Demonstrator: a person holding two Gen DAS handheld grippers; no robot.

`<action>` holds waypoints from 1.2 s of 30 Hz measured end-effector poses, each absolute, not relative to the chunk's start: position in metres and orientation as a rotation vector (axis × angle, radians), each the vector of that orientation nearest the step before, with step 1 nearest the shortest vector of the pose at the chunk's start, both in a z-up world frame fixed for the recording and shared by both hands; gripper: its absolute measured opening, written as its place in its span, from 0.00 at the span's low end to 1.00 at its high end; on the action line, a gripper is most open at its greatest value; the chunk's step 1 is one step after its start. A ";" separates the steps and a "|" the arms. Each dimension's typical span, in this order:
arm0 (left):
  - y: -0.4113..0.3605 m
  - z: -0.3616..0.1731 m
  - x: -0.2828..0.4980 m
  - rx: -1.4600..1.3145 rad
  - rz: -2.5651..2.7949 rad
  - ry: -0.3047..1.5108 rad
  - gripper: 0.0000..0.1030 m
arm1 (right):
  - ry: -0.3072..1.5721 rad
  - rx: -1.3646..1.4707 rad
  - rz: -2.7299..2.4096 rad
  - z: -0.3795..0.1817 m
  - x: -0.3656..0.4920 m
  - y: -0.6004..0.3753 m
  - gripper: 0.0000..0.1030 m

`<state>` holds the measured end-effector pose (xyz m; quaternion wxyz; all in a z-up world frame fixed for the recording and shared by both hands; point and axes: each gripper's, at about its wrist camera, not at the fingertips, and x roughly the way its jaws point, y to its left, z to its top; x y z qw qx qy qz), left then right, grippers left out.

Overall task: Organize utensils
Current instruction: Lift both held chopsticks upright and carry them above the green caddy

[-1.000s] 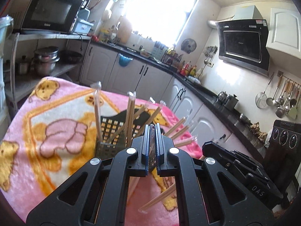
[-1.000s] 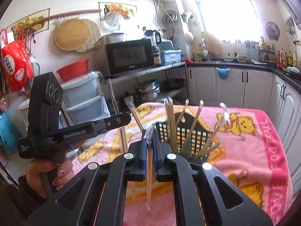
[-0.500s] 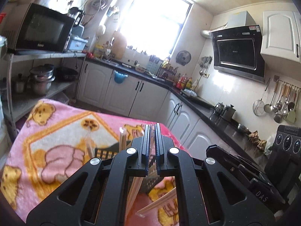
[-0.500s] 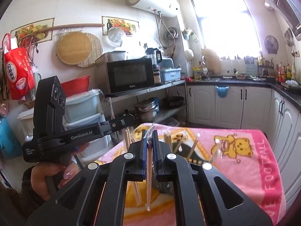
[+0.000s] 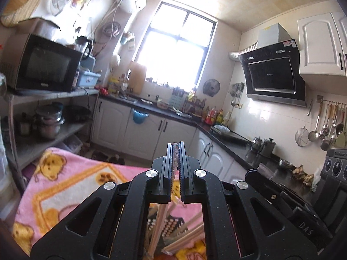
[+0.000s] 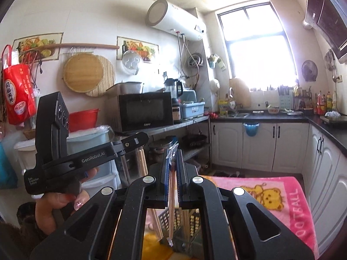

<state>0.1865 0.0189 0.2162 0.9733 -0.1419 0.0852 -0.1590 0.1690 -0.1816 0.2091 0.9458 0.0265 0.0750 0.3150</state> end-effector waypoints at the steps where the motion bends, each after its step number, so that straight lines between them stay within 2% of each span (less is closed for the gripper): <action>1: 0.019 0.219 0.188 -0.285 -0.314 0.161 0.03 | 0.148 0.053 0.638 0.211 0.171 -0.183 0.06; 17: 0.019 0.205 0.220 -0.274 -0.268 0.100 0.03 | 0.147 0.051 0.586 0.208 0.214 -0.170 0.06; 36: 0.014 0.147 0.234 -0.244 -0.244 0.154 0.03 | 0.127 -0.026 0.543 0.153 0.233 -0.143 0.06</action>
